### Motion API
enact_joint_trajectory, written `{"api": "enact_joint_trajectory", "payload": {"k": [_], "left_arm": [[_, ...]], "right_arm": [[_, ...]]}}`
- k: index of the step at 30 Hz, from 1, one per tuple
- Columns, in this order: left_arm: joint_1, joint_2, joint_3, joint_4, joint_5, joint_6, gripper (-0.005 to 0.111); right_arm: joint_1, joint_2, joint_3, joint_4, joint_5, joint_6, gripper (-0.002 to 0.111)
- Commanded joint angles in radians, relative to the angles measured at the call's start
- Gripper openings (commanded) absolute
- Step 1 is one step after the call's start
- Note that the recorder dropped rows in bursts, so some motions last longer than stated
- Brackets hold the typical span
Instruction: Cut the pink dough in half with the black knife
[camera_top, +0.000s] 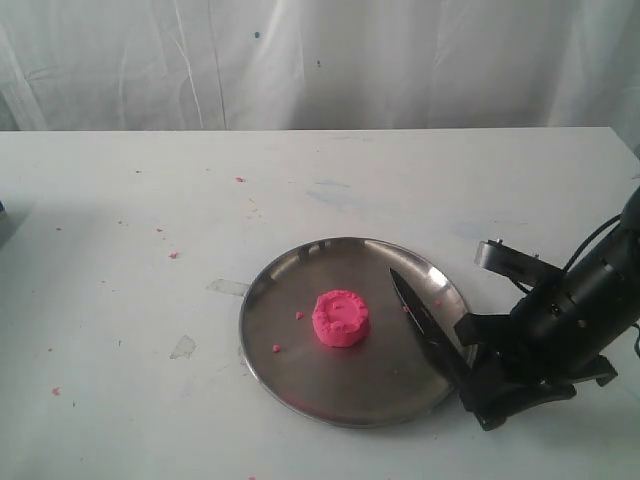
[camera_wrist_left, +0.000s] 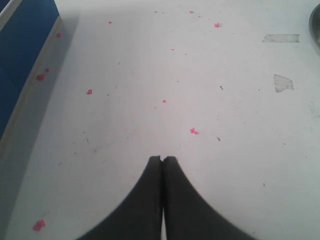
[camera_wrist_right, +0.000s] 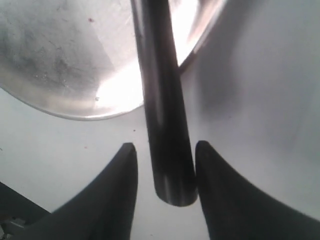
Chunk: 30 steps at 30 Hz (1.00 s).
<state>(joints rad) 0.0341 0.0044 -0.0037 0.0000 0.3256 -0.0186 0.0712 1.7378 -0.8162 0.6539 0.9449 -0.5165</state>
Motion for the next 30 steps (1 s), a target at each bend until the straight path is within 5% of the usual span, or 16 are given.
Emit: {"api": "enact_joint_trajectory", "payload": {"k": [1, 30], "left_arm": [[0.003, -0.004, 0.004, 0.0, 0.02, -0.004, 0.0], [0.003, -0.004, 0.004, 0.0, 0.02, -0.004, 0.0]], "right_arm": [[-0.005, -0.003, 0.0, 0.003, -0.005, -0.015, 0.043], [-0.033, 0.031, 0.0, 0.017, -0.016, -0.09, 0.042]]}}
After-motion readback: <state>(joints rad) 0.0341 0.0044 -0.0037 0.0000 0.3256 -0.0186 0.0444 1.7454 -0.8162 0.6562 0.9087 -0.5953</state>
